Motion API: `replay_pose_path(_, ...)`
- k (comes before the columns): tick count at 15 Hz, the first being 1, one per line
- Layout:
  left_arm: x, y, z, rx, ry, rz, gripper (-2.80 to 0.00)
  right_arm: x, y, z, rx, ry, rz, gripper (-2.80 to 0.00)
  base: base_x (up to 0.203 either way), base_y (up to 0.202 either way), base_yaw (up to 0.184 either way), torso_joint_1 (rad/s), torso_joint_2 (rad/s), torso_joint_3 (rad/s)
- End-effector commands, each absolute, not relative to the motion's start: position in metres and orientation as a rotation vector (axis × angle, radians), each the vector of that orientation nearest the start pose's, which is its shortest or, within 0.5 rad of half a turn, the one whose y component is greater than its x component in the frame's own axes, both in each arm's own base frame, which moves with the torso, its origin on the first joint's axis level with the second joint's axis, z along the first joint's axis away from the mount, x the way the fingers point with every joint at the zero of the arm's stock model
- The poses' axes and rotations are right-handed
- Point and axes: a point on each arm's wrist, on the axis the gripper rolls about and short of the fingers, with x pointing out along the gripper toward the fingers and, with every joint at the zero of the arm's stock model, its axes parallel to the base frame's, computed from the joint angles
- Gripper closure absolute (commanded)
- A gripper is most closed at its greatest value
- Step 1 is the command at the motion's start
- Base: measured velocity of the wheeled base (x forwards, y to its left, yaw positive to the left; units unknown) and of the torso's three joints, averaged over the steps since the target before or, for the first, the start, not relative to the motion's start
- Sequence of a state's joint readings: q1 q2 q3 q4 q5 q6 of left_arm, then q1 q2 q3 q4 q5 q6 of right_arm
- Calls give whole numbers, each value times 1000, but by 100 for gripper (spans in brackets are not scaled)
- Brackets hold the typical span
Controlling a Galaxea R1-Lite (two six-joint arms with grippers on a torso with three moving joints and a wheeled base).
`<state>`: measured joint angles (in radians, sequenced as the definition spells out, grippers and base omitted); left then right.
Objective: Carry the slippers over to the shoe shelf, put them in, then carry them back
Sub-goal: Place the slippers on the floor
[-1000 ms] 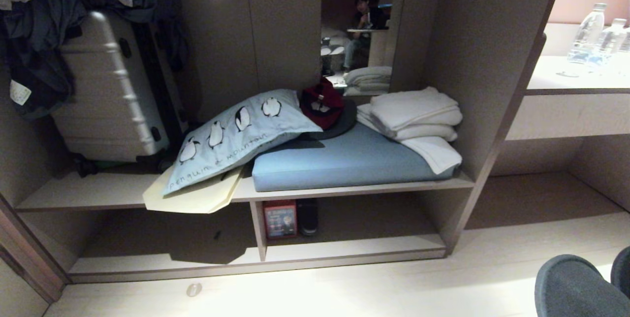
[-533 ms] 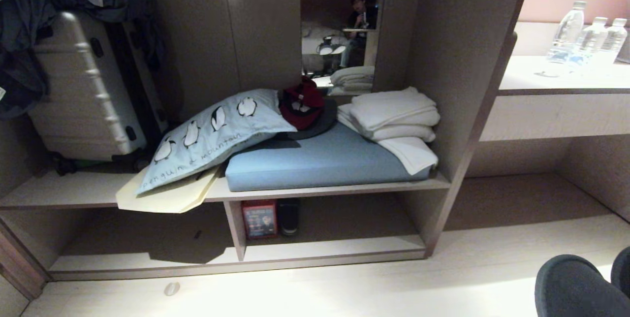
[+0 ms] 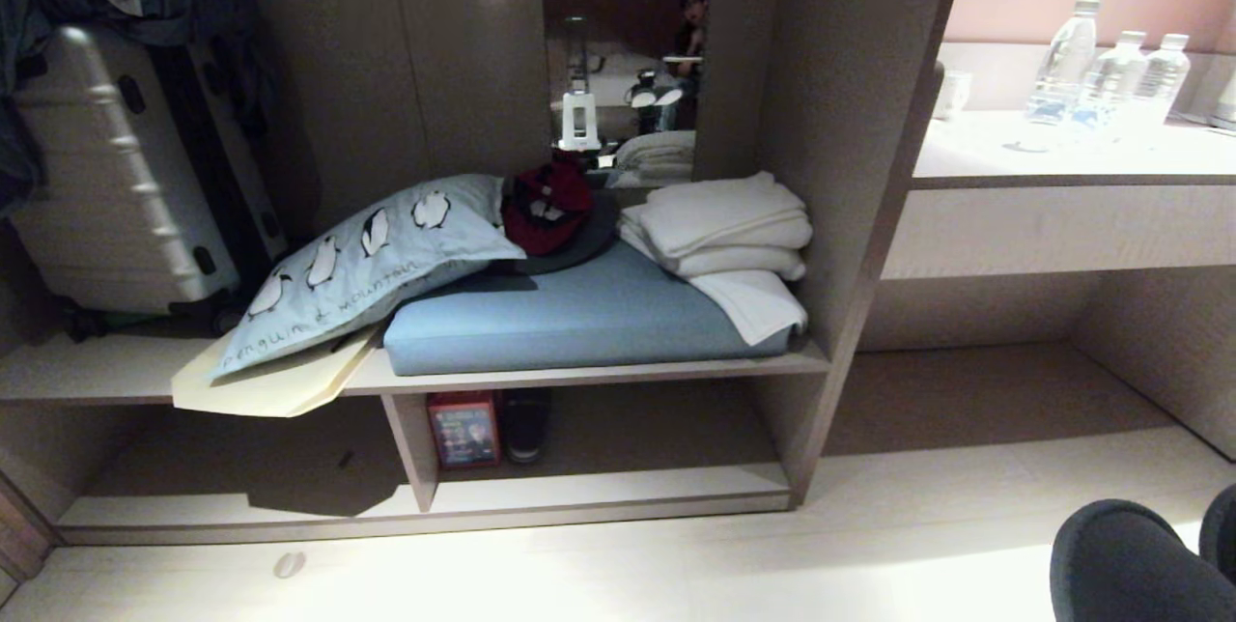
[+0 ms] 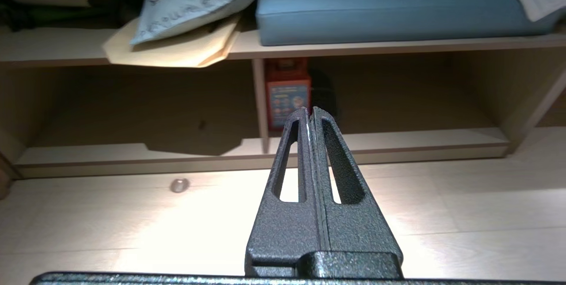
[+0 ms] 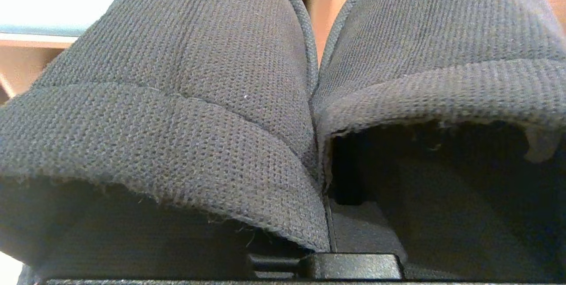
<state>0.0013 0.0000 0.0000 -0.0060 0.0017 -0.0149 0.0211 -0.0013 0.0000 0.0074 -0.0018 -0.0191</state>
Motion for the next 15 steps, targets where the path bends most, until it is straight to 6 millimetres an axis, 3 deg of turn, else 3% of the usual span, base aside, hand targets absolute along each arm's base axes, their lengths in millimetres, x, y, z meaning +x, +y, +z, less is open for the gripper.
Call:
replay_pose_path(1, -23, 0, 76, -15, -4, 4, 0, -23, -1, 74, -20, 7, 21, 0, 0, -193, 5, 2, 2, -1)
replay_pose_path(15, -23, 0, 76, -15, -5, 4, 0, -23, -1, 74, -20, 8, 20, 0, 0, -197, 2, 2, 3, 3)
